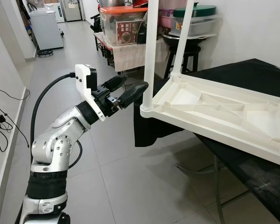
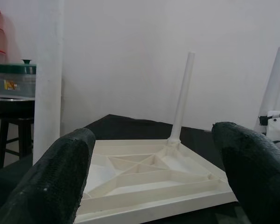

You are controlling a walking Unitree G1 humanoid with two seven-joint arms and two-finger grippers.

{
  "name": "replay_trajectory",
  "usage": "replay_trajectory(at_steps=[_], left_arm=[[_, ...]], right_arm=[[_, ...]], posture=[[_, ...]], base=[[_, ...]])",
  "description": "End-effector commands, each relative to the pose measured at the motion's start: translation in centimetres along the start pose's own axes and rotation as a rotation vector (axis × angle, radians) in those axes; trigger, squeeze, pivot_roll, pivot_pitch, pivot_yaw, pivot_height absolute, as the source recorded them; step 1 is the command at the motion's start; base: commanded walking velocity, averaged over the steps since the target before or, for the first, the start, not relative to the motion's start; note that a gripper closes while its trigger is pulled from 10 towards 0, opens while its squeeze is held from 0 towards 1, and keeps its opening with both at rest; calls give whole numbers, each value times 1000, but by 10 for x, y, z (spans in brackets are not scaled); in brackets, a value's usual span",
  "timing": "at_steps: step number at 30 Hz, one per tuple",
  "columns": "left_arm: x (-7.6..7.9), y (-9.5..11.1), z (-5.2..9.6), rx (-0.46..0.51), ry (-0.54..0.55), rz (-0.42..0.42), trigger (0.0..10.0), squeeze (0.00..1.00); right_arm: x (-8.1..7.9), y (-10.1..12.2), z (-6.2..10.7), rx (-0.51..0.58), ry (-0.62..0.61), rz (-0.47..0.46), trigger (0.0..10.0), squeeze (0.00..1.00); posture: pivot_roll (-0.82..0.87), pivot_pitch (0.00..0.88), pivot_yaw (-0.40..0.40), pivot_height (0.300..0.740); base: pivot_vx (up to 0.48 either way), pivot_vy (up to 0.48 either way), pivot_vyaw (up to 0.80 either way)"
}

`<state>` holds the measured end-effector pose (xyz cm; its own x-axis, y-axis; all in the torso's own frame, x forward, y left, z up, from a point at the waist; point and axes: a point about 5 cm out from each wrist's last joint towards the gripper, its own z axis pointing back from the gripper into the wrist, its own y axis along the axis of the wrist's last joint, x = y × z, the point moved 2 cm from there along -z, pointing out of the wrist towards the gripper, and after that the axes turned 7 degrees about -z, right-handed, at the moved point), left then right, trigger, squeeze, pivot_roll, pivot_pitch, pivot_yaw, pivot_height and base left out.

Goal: Building children table

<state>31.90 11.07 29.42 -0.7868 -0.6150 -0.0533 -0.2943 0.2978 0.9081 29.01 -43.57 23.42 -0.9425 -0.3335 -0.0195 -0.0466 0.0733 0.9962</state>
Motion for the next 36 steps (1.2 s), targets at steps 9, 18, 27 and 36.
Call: replay_trajectory(at_steps=[9,18,27,36], left_arm=[[3,-4,9,-19,0,21,10000,0],[5,-6,10,-21,3,29,10000,0],[7,-7,15,-21,16,34,10000,0],[5,-12,17,-31,27,45,10000,0]], right_arm=[[-30,-9,33,-46,272,-219,10000,0],[-27,-20,44,-61,326,-185,10000,0],[-13,-42,45,-162,302,-76,10000,0],[-31,-56,95,-208,580,-69,10000,0]], posture=[[48,0,2,740],[44,0,-10,740],[30,10,-25,740],[11,15,-17,740]], base=[[0,0,0],[0,0,0],[0,0,0],[0,0,0]])
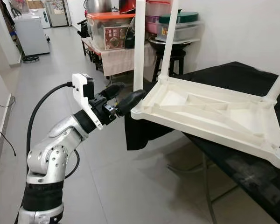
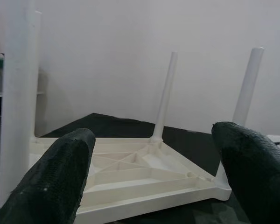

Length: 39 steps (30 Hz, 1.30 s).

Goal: Building children table

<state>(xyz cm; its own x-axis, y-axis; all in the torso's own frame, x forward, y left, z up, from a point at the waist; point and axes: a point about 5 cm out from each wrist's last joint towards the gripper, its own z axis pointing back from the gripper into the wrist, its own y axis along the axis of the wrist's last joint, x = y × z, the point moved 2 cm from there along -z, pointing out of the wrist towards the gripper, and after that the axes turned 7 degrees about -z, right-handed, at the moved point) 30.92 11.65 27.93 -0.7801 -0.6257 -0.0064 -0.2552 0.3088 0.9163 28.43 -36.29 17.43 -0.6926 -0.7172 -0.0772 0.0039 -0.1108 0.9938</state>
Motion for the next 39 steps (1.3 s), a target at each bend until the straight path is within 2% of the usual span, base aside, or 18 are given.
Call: replay_trajectory(at_steps=[1,2,3,6,7,10,12,14,16,17,19,21,23,30,32,35,39], left_arm=[[0,-3,2,-14,-3,7,10000,0],[-1,-4,3,-17,4,10,10000,0],[-1,-4,3,-17,4,10,10000,0],[-4,-9,7,-28,35,16,10000,0],[-4,-9,7,-28,35,16,10000,0],[-9,-16,14,-40,84,21,10000,0],[-9,-16,14,-40,84,21,10000,0],[-13,-24,21,-52,143,26,10000,0],[-13,-24,21,-52,143,26,10000,0],[-14,-33,28,-70,191,35,10000,0],[-14,-33,28,-70,191,35,10000,0],[-13,-58,46,-125,304,65,10000,0],[-10,-76,60,-177,385,77,10000,0],[-10,-89,72,-227,452,59,10000,0],[-11,-99,85,-292,520,16,10000,0],[-11,-99,85,-292,520,16,10000,0],[-5,-112,101,-362,573,-12,10000,0]], right_arm=[[-20,-6,11,-26,117,-6,10000,0],[-35,-9,23,-31,225,10,10000,0],[-35,-9,23,-31,225,10,10000,0],[-64,-14,46,-30,407,36,10000,0],[-64,-14,46,-30,407,36,10000,0],[-86,-14,62,-5,542,37,10000,0],[-86,-14,62,-5,542,37,10000,0],[-102,-11,75,28,658,52,10000,0],[-102,-11,75,28,658,52,10000,0],[-113,-12,85,42,738,66,10000,0],[-113,-12,85,42,738,66,10000,0],[-132,-21,105,61,854,110,10000,0],[-141,-28,115,53,905,119,10000,0],[-147,-36,121,32,934,117,10000,0],[-149,-47,124,3,941,139,10000,0],[-149,-47,124,3,941,139,10000,0],[-150,-66,129,-46,949,169,10000,0]], posture=[[11,15,-17,740],[8,16,-14,740],[8,16,-14,740],[6,13,-17,740],[6,13,-17,740],[5,13,-19,740],[5,13,-19,740],[6,10,-21,740],[6,10,-21,740],[10,10,-25,740],[10,10,-25,740],[19,7,-32,740],[23,6,-36,740],[28,1,-41,740],[35,0,-43,740],[35,0,-43,740],[42,0,-47,740]], base=[[0,0,0],[0,0,0],[0,0,0],[0,0,0],[0,0,0],[0,0,0],[0,0,0],[0,0,0],[0,0,0],[0,0,0],[0,0,0],[0,0,0],[0,0,0],[0,0,0],[0,0,0],[0,0,0],[0,0,0]])
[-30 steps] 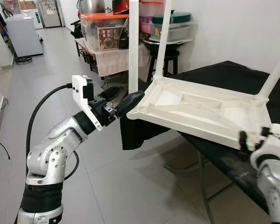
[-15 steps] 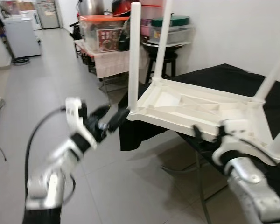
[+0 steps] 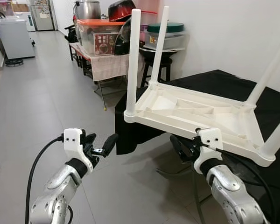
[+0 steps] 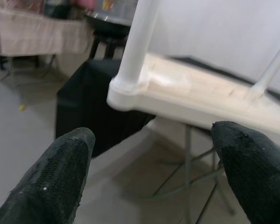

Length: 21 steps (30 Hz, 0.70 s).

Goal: Building children table

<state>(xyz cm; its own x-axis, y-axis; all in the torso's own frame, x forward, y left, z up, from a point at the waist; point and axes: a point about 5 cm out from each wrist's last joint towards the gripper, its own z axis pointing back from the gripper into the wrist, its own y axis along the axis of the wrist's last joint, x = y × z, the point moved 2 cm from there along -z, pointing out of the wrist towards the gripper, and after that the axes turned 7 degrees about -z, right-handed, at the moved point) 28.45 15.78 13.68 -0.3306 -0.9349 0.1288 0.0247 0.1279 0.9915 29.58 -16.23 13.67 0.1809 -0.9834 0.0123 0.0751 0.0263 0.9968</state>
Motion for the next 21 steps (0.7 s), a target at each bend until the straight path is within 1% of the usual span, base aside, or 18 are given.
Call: replay_trajectory(at_steps=[1,2,4,5,9,10,11,13,16,21], left_arm=[[2,-4,4,-15,11,-19,10000,0],[2,-4,4,-15,11,-19,10000,0],[6,-7,8,-11,10,-15,10000,0],[6,-7,8,-11,10,-15,10000,0],[6,-8,10,-14,27,-22,10000,0],[5,-12,10,-31,49,-25,10000,0],[5,-12,10,-31,49,-25,10000,0],[4,-18,10,-55,86,-3,10000,0],[5,-21,11,-63,95,4,10000,0],[3,-23,13,-65,108,-6,10000,0]], right_arm=[[-6,-11,1,-33,17,3,10000,0],[-6,-11,1,-33,17,3,10000,0],[-10,-18,3,-53,32,6,10000,0],[-10,-18,3,-53,32,6,10000,0],[-13,-23,4,-67,42,4,10000,0],[-13,-23,4,-70,42,2,10000,0],[-13,-23,4,-70,42,2,10000,0],[-12,-24,3,-71,38,0,10000,0],[-11,-25,4,-75,34,0,10000,0],[-13,-27,5,-84,36,3,10000,0]], posture=[[42,0,-48,740],[42,0,-48,740],[42,0,-49,740],[42,0,-49,740],[43,0,-48,740],[42,0,-48,740],[42,0,-48,740],[38,0,-46,740],[36,0,-44,740],[34,0,-46,740]], base=[[0,0,0],[0,0,0],[307,0,0],[307,0,0],[480,0,0],[480,0,0],[480,0,0],[0,0,0],[0,0,0],[0,0,0]])
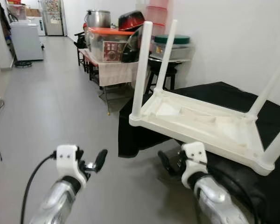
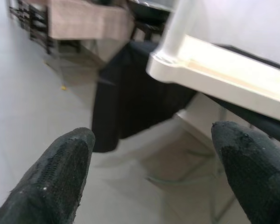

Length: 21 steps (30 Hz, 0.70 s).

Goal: Building children table

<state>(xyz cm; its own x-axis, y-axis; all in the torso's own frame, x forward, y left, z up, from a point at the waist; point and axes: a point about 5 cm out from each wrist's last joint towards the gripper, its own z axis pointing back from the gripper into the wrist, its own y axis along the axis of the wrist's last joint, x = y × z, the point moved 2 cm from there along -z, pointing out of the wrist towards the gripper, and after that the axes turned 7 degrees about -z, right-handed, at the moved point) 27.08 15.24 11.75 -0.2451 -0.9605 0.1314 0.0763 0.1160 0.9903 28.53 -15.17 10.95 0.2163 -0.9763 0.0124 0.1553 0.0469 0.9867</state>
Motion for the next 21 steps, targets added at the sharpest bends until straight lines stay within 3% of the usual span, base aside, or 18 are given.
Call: replay_trajectory(at_steps=[1,10,13,21], left_arm=[[-4,-2,1,-11,19,-9,10000,0],[-9,-13,17,-59,30,-95,10000,0],[-13,-30,40,-120,80,-159,10000,0],[-17,-43,55,-153,127,-173,10000,0]], right_arm=[[-1,1,-1,-1,0,-2,10000,0],[-10,-9,11,-43,38,-20,10000,0],[-13,-23,31,-82,52,-31,10000,0],[-15,-34,44,-110,32,-27,10000,0]], posture=[[34,0,-46,740],[25,0,-45,740],[25,0,-57,740],[30,0,-69,740]], base=[[0,0,0],[0,0,0],[0,0,0],[0,0,0]])
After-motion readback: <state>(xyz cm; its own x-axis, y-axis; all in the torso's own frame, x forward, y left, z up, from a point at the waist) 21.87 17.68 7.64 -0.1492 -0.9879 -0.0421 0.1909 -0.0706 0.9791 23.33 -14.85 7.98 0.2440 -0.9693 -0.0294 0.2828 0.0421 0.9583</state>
